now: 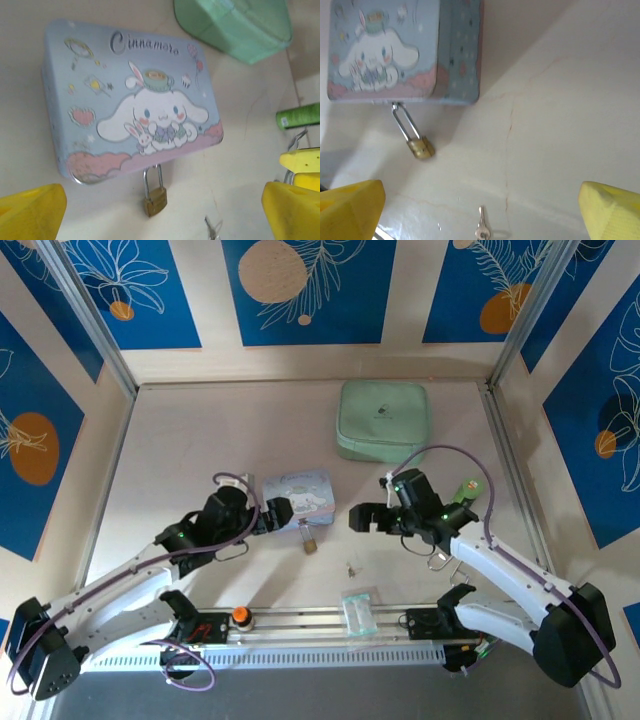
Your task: Unlock a padlock with a key
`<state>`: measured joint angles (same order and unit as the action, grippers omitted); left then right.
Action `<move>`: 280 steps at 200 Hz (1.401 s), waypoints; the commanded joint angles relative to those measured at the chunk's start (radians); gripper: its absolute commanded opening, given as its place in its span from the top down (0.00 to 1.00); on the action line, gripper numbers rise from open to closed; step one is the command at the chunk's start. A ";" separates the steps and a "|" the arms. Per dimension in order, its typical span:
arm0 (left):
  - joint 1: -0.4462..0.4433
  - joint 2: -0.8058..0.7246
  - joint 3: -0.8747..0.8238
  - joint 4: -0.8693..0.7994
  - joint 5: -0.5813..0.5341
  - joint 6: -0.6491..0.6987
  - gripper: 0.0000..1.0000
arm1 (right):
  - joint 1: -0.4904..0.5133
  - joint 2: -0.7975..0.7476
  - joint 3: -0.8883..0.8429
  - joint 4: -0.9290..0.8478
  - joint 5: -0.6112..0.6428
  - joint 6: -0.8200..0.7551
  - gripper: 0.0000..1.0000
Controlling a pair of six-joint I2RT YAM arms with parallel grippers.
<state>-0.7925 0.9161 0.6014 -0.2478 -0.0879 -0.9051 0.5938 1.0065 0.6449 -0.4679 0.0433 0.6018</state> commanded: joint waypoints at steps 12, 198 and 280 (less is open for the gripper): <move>-0.093 0.026 0.026 0.020 -0.041 -0.044 0.01 | 0.112 0.027 -0.029 -0.033 0.081 0.094 0.01; -0.291 0.162 0.053 0.207 0.004 -0.121 0.01 | 0.437 0.104 -0.118 0.002 0.182 0.319 0.35; -0.295 0.165 0.039 0.195 -0.061 -0.141 0.01 | 0.480 0.270 -0.077 0.051 0.198 0.292 0.59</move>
<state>-1.0786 1.0767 0.6456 -0.0505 -0.1177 -1.0248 1.0611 1.2327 0.5411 -0.4107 0.2211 0.9058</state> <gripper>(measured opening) 0.988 0.420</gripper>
